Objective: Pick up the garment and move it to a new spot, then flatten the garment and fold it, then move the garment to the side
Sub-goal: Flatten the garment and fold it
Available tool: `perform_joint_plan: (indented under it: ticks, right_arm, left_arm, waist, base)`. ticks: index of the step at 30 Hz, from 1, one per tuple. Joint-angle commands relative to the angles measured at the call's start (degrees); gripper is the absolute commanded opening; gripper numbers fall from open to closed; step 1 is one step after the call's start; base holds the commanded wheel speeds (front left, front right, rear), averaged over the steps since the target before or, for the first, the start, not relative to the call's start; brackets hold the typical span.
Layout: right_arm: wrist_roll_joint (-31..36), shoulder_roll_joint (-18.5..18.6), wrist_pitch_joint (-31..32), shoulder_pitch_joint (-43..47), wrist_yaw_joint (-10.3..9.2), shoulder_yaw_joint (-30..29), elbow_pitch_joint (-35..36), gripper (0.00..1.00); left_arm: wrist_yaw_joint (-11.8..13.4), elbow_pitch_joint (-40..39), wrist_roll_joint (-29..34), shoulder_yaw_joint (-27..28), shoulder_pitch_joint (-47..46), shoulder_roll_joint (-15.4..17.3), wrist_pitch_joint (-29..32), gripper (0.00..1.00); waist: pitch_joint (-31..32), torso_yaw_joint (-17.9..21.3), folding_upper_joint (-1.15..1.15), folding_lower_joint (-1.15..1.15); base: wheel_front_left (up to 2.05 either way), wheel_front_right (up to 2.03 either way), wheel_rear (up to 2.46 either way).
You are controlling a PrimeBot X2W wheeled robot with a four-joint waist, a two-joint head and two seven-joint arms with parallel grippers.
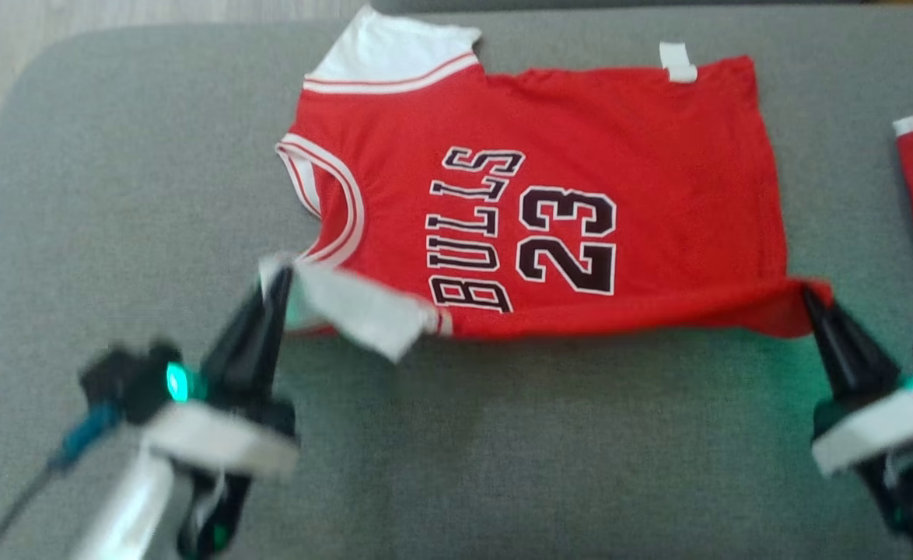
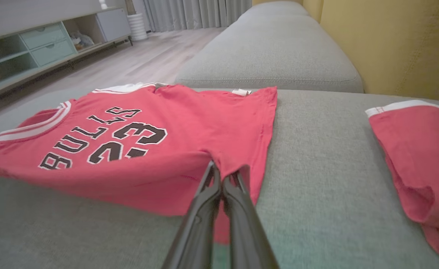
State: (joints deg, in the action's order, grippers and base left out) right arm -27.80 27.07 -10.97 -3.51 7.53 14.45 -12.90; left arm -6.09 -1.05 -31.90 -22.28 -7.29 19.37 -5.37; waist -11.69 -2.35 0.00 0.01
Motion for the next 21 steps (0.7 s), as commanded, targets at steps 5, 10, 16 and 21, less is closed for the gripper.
perform_joint_plan:
  ticks: [5, 10, 16, 21]
  right_arm:
    - [-0.1, 3.3, 2.0, -11.1, -0.04, 4.0, -2.9, 0.00]
    - [0.1, 2.9, 1.1, -19.1, -0.04, 6.8, -7.5, 0.00]
    - [-1.7, 0.9, -1.0, -23.6, -0.04, 8.7, -12.8, 1.00]
    - [-2.2, 0.0, -3.3, -24.2, -0.04, 9.9, -15.0, 1.00]
  left_arm:
    - [-1.1, 6.0, -1.2, 0.2, -16.4, 0.1, 0.9, 0.00]
    - [-1.3, 12.8, -1.5, -1.6, -25.5, 0.2, -0.3, 0.00]
    - [-1.4, 18.9, -2.8, -3.1, -29.8, 0.2, -2.6, 1.00]
    - [-0.9, 22.2, -1.6, -4.4, -28.5, 1.3, -5.7, 1.00]
  waist:
    - [-5.0, 1.0, 0.00, -0.01]
    - [-7.6, 1.9, 0.00, -0.01]
    - [-8.3, 2.5, 0.00, -0.01]
    - [-7.5, 2.6, 0.00, -0.01]
  base:
    - [0.00, 0.00, 0.00]
    - [0.00, 0.00, 0.00]
    - [0.00, 0.00, 0.00]
    - [0.00, 0.00, 0.00]
